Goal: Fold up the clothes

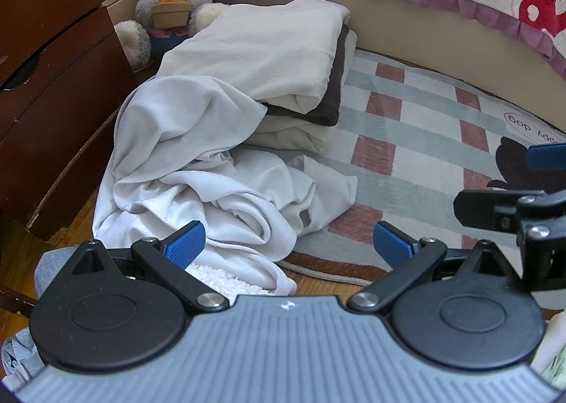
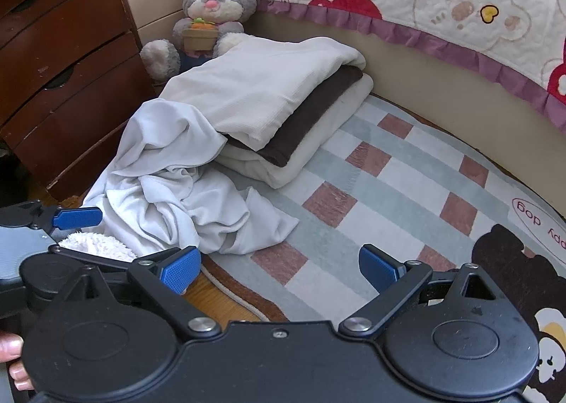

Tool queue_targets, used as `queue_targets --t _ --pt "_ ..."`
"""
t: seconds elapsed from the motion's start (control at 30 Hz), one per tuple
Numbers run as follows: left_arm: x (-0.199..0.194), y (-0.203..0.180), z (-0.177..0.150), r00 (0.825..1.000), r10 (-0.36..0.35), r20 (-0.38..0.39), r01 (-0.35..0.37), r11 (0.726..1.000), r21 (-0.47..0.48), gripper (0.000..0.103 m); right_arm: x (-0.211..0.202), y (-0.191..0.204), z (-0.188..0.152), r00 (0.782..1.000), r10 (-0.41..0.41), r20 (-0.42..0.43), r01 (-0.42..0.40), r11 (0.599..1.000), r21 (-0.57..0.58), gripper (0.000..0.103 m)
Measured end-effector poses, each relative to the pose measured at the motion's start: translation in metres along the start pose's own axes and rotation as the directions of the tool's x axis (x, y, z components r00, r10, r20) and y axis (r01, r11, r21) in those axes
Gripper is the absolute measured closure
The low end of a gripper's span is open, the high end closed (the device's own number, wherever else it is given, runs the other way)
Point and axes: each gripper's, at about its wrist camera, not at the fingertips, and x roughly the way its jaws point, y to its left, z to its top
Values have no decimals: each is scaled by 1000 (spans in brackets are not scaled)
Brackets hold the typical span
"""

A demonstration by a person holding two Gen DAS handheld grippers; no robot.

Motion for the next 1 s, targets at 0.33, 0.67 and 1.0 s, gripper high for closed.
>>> queue_targets --t 0.33,0.67,1.0 --pt "1 -2 -2 1000 -1 -4 1 1000 -2 0 1 -1 0 1000 7 -7 -7 1000 1 5" --pt "1 -2 -3 1000 -5 -7 5 1000 -3 0 1 -1 -1 1000 6 -13 -6 1000 4 5" --pt "1 -3 -3 1000 1 -7 -1 1000 4 0 2 -2 -1 1000 7 -20 -7 1000 7 5"
